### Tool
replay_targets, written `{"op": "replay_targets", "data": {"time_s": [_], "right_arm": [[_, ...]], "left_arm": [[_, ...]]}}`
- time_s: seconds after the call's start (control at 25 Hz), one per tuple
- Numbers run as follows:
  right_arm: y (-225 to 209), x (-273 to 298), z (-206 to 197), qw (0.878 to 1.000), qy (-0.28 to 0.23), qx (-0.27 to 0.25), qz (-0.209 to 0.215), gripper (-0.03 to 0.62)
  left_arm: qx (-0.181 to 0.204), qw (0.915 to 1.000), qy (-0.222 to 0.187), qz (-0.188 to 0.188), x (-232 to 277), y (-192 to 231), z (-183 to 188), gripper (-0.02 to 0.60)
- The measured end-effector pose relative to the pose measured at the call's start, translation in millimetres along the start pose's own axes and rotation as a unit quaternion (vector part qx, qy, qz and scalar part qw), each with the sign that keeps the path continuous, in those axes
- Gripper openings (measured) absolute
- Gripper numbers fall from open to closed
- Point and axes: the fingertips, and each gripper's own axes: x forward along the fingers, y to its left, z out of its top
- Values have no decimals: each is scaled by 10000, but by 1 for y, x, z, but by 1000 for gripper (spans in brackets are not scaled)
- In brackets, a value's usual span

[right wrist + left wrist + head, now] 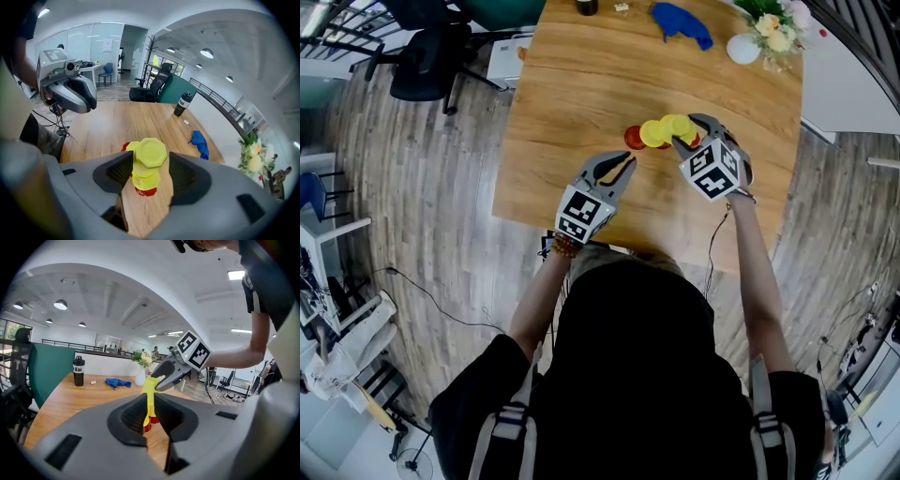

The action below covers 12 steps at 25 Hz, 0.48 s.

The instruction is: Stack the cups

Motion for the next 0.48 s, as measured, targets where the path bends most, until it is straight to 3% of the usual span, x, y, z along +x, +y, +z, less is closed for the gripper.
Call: {"op": "replay_targets", "data": {"time_s": [0.24,0.48], "right_arm": [[-6,-17,4,9994,-277,181,24,255],[-24,-53,19,9960,-794,287,-303,253]], "left_arm": [[-44,9999,50,106,1,4,7,34],[369,9987,-100,334,-14,25,44,35]]}}
